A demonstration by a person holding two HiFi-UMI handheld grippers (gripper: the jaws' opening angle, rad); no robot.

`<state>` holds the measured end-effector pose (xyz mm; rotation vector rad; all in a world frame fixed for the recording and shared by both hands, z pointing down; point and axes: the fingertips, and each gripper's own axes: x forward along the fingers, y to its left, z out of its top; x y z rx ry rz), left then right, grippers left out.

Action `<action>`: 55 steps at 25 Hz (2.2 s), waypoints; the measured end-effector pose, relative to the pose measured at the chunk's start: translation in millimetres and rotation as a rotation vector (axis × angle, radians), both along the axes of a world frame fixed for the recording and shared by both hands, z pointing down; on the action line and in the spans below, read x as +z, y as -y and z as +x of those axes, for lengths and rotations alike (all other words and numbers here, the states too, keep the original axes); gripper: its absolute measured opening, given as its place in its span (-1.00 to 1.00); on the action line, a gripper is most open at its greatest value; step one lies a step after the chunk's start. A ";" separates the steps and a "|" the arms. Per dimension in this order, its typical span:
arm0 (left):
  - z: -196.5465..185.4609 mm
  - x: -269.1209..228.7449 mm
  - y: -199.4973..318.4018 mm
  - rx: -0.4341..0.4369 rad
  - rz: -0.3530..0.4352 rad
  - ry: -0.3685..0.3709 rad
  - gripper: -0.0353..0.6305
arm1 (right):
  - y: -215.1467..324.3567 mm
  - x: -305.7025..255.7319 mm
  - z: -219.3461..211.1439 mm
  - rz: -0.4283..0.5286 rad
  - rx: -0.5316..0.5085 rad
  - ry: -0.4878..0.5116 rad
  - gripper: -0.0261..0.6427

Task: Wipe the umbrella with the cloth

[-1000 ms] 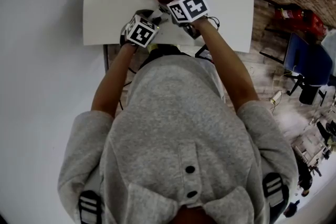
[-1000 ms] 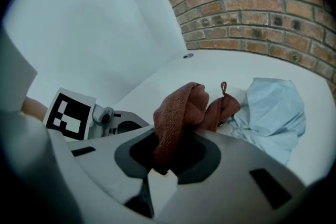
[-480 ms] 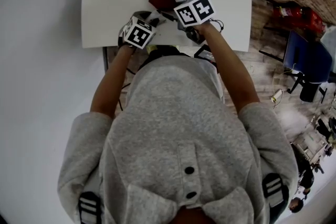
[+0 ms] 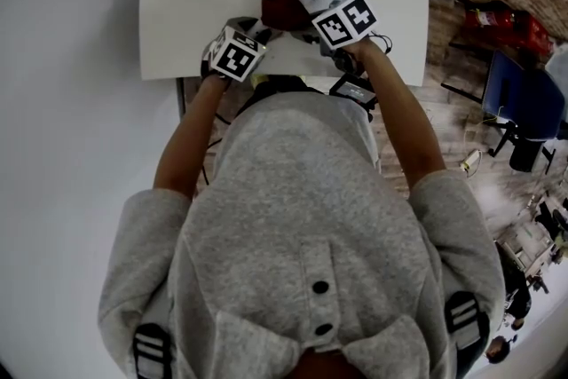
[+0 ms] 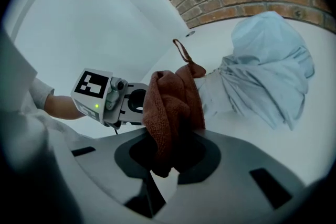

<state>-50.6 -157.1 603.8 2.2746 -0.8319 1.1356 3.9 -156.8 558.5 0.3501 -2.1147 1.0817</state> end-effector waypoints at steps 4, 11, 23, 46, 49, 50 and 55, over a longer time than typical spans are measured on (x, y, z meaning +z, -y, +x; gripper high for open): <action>2.7 -0.7 1.4 0.003 -0.004 -0.003 -0.43 | 0.5 7.8 10.8 -0.008 -0.024 -0.031 -0.69; 4.3 -2.7 2.2 0.009 -0.012 -0.007 -0.43 | 8.5 18.8 28.4 0.006 -0.053 -0.100 -0.69; 5.2 -3.2 2.5 0.012 -0.021 -0.009 -0.43 | 48.5 33.1 72.1 0.106 0.009 -0.258 -0.69; 0.5 4.1 0.3 -0.026 -0.017 0.001 -0.43 | 92.6 33.9 132.9 0.296 0.164 -0.463 -0.69; 0.1 6.4 1.0 -0.032 -0.011 -0.004 -0.44 | 100.5 31.4 141.3 0.351 0.198 -0.503 -0.69; -0.9 8.0 1.4 -0.038 -0.010 -0.002 -0.44 | 104.3 30.0 145.5 0.369 0.223 -0.513 -0.69; -4.4 10.7 2.8 -0.043 0.000 0.000 -0.43 | 120.8 7.6 165.7 0.453 0.378 -0.491 -0.69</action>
